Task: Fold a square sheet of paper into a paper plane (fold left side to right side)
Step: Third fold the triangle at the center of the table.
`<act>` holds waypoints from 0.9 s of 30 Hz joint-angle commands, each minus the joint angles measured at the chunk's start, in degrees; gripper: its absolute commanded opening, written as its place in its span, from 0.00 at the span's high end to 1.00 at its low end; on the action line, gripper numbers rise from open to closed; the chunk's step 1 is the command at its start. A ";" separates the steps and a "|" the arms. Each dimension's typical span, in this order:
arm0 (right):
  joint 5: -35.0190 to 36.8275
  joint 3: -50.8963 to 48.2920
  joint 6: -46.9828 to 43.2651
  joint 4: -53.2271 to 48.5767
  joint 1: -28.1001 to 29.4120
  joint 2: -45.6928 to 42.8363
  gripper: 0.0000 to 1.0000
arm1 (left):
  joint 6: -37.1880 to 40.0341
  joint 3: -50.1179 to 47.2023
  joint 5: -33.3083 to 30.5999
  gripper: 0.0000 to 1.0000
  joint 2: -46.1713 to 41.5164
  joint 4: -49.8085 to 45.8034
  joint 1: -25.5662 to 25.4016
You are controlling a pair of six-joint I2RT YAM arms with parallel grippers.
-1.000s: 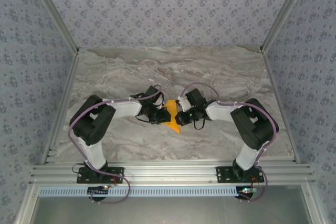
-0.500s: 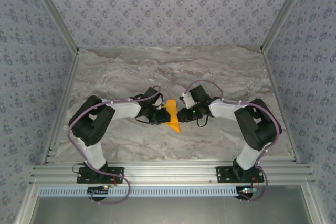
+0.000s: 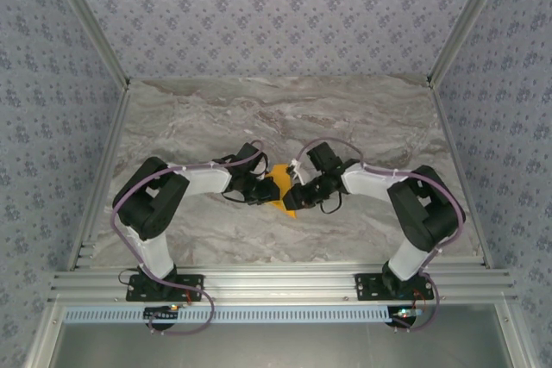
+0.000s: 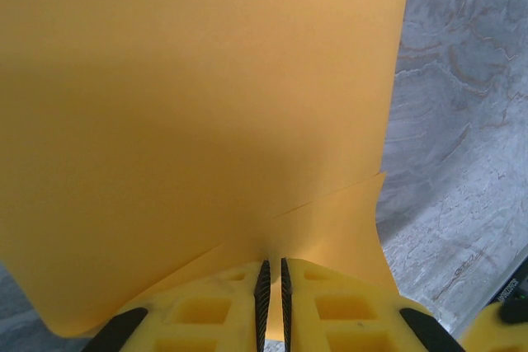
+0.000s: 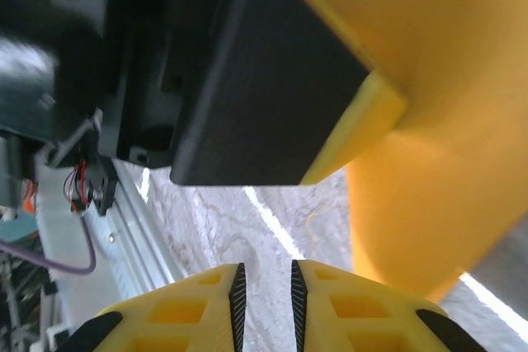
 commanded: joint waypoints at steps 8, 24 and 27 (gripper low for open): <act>0.01 1.22 -0.58 -5.26 0.77 4.22 0.76 | 0.24 -1.42 -3.64 0.86 0.32 -3.45 -0.35; 4.38 0.66 -1.50 -7.93 0.79 5.99 0.76 | 0.39 -1.33 -4.00 0.86 0.67 -3.79 -0.26; 4.50 -0.17 -1.39 -8.28 0.37 5.67 0.79 | 0.43 -1.25 -4.04 0.86 0.75 -3.82 -0.33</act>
